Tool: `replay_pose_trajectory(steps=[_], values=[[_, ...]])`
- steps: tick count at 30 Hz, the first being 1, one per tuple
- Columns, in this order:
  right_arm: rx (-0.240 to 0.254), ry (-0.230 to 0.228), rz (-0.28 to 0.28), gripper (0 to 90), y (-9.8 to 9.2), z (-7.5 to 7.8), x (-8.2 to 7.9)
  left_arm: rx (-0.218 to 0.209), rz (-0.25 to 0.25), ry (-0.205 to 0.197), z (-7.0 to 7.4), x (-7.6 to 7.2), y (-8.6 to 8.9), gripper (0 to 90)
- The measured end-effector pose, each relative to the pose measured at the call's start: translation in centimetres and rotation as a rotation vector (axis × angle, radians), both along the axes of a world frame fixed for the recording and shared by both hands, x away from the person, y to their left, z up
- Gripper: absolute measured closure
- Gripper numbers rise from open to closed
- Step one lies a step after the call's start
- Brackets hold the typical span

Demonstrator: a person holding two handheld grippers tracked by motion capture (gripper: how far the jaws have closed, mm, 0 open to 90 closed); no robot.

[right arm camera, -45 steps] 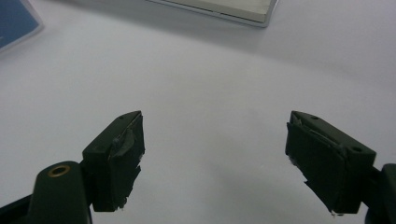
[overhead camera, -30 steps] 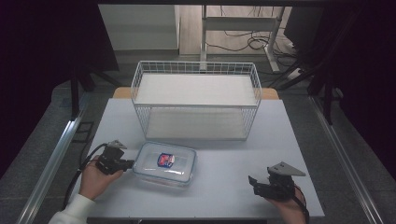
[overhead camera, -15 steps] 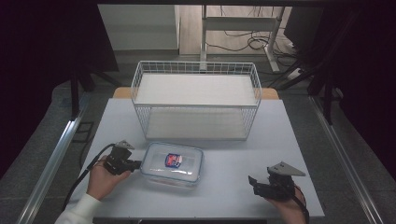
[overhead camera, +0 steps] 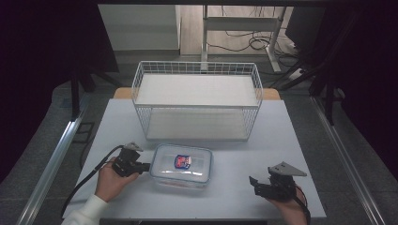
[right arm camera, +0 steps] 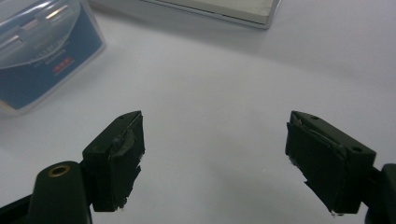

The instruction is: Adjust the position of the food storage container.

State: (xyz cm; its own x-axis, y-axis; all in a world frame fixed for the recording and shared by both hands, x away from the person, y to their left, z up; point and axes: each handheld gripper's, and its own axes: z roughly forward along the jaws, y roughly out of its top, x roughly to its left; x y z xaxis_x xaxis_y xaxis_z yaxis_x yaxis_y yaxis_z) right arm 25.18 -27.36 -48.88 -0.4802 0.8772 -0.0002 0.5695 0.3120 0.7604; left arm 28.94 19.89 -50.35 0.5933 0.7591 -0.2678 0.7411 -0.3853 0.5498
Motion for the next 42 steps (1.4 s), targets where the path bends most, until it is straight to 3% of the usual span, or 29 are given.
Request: replay_pose_trajectory(steps=[26,32,33,34,35,37,38,40,42], values=[[0.014,-0.006,0.043,19.6,1.5,0.4,1.8,-0.050,-0.047,-0.007,-0.1,-0.6,-3.2,89.8],[0.031,-0.016,0.041,19.6,1.3,0.5,1.8,-0.042,-0.009,-0.061,0.5,-0.6,-1.9,86.3],[0.041,-0.029,0.047,19.6,1.2,0.6,1.8,-0.059,0.028,-0.087,0.9,-0.8,-1.1,82.8],[0.041,-0.029,0.047,19.6,1.2,0.6,1.8,-0.059,0.028,-0.087,0.9,-0.8,-1.1,77.4],[0.050,-0.037,0.053,19.6,1.1,0.7,1.8,-0.069,0.064,-0.119,1.5,-1.0,-0.4,68.2],[0.062,-0.039,0.057,19.6,1.0,0.7,1.8,-0.068,0.078,-0.141,1.8,-1.3,-0.2,50.9],[0.062,-0.039,0.057,19.6,1.0,0.7,1.8,-0.067,0.098,-0.170,2.1,-1.6,0.0,50.9],[0.069,-0.042,0.071,19.6,0.8,0.7,1.7,-0.073,0.119,-0.206,2.7,-2.2,0.4,29.0],[0.070,-0.043,0.072,19.6,0.8,0.7,1.6,-0.111,0.127,-0.219,3.1,-2.6,0.6,26.1]])
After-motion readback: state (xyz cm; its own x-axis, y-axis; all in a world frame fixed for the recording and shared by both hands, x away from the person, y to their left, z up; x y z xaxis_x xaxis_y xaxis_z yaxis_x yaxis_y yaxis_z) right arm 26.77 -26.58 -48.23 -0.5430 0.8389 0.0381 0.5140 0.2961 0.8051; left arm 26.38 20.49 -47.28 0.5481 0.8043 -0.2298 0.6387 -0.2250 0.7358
